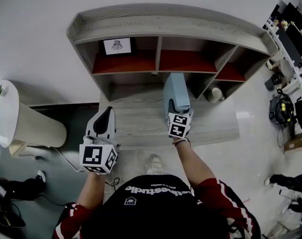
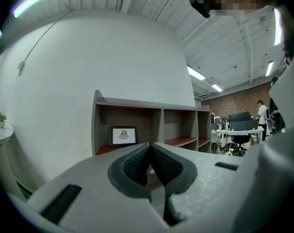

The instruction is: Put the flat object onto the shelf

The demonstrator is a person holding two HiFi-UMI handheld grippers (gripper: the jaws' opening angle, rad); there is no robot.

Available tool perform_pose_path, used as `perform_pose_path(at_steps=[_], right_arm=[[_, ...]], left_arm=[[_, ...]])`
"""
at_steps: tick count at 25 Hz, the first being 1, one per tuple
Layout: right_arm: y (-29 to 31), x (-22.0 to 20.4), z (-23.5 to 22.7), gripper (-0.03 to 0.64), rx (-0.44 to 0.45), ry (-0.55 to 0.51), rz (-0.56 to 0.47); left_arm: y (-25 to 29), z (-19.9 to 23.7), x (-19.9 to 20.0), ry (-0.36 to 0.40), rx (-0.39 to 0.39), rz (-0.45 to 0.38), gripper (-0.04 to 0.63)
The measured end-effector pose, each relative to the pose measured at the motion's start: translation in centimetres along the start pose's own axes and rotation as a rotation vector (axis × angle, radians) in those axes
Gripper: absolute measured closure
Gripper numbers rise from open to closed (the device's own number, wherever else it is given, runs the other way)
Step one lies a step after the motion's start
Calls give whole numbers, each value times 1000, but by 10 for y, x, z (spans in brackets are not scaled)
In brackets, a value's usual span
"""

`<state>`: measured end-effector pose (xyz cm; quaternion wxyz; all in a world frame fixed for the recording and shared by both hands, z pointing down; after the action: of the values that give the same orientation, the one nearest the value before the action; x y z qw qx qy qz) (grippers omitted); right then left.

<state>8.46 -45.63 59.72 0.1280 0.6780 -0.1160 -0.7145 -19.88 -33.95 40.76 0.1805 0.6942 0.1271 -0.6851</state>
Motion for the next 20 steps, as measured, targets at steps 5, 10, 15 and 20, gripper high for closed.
perform_pose_path(at_steps=[5, 10, 15, 20], right_arm=[[19, 4, 3, 344, -10, -3, -6], [31, 8, 4, 339, -11, -9, -2], [38, 10, 6, 331, -7, -23, 1], [41, 11, 6, 323, 6, -34, 0]], left_arm=[[7, 7, -1, -2, 12, 6, 589], [11, 12, -3, -6, 21, 15, 589], [14, 16, -5, -9, 27, 18, 589], [11, 16, -6, -10, 30, 23, 589]])
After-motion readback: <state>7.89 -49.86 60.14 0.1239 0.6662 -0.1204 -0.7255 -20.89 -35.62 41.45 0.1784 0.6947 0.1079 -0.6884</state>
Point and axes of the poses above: the fingertips, and each gripper's own axes: y forward along the fingers, z to its left, x out of its top, the point moved 5 cm from there along -y, backward along the fingers, and after that the axes turned 5 degrees about -x, right-handed, at the moved point
